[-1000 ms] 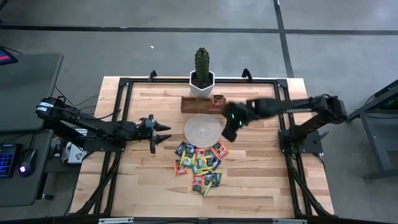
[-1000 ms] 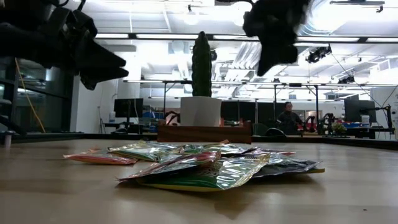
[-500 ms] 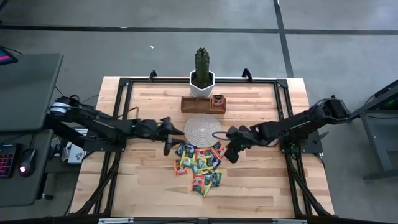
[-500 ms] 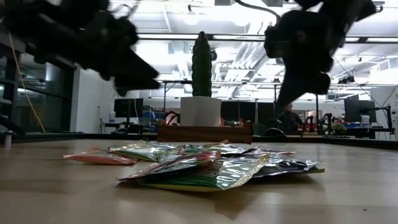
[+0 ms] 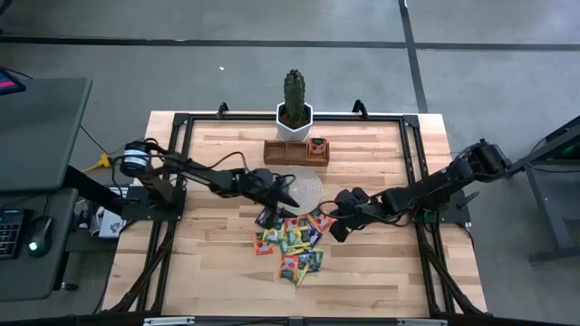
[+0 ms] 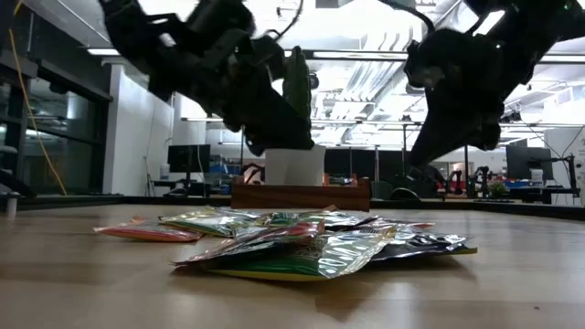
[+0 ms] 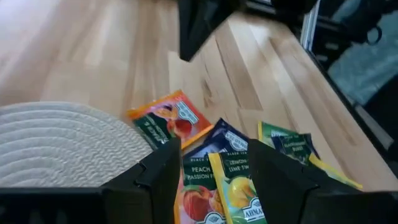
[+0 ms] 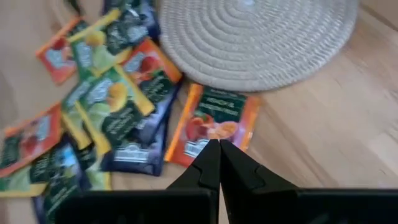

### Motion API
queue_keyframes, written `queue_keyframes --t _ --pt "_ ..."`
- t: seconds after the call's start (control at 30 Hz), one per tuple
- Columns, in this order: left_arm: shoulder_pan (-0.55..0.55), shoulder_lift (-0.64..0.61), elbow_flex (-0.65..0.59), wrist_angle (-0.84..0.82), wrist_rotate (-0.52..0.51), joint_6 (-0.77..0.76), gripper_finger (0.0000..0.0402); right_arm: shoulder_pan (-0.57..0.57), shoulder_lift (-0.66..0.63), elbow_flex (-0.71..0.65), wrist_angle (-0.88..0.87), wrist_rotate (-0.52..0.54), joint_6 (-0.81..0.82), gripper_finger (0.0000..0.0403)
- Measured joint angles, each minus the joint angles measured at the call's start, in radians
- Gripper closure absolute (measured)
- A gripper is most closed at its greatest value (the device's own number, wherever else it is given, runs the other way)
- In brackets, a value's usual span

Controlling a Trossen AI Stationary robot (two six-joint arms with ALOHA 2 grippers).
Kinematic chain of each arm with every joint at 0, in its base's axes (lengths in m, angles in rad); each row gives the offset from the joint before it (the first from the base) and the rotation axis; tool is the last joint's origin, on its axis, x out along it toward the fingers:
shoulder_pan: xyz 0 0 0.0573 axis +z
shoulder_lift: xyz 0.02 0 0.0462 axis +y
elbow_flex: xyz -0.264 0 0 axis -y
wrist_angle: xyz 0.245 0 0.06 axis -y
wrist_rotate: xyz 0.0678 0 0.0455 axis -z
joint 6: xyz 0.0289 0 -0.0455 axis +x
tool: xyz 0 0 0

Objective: Pick & Place Tea
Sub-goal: Put the orange tea bag into the right section of the wooden organizer

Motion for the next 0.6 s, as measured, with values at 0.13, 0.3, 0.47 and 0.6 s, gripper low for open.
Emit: queue_keyframes --t 0.13,0.3,0.47,0.6 --pt "0.001 0.045 0.068 -0.037 0.037 0.033 0.0218 -0.006 0.069 -0.001 0.09 -0.043 -0.027 0.0403" --pt "0.001 0.046 0.09 -0.14 0.046 0.046 0.0218 -0.001 0.14 0.0 0.15 -0.046 0.051 0.0403" --pt "-0.016 0.034 0.088 -0.377 0.041 0.08 0.0218 0.002 0.148 0.0 0.161 -0.053 0.065 0.0403" --pt "-0.08 0.034 0.083 -0.441 -0.012 0.135 0.0218 0.002 0.148 0.0 0.161 -0.063 0.063 0.0403"
